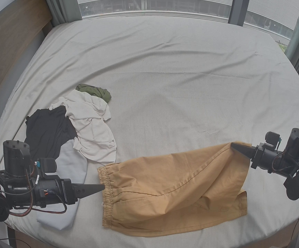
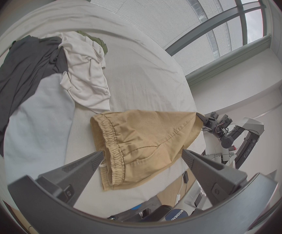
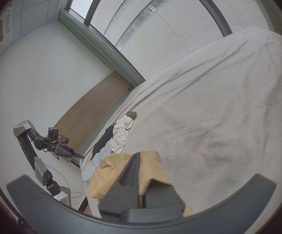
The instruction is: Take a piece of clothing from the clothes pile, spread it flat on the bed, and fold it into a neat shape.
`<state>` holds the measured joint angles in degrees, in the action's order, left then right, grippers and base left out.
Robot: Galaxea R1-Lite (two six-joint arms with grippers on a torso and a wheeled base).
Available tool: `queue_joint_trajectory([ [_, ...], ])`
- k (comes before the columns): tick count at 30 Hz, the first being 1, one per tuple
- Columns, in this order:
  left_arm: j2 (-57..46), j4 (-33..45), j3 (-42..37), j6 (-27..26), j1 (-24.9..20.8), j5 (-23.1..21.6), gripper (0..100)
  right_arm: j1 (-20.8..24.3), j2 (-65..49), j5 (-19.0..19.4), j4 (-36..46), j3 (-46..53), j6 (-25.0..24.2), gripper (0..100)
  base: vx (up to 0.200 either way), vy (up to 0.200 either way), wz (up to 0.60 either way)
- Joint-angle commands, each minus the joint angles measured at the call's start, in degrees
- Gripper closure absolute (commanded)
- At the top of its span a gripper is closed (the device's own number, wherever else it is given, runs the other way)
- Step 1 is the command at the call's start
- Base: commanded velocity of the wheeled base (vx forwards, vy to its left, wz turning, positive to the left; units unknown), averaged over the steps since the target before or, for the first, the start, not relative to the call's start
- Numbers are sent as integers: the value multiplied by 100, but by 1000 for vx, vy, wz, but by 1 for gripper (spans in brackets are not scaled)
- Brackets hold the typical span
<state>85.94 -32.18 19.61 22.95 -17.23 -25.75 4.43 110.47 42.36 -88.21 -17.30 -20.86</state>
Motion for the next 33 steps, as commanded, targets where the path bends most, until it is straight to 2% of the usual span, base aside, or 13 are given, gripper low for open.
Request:
queue_joint_trajectory([
  [1,318,-16,-2,-2,0,-27,0,23,18,0,-3,-2,3,100,0,0,0],
  [10,836,-341,-89,7,-79,-159,0,23,18,0,-3,-2,3,100,0,0,0],
  [18,1408,-1185,-309,7,-88,-159,0,23,18,0,-3,-2,3,100,0,0,0],
  [26,1847,-1616,-388,42,-123,-168,0,6,18,0,-3,-2,3,100,0,0,0],
  [33,1953,-1730,-388,227,-413,-168,0,6,10,0,-3,-10,3,100,0,0,0],
])
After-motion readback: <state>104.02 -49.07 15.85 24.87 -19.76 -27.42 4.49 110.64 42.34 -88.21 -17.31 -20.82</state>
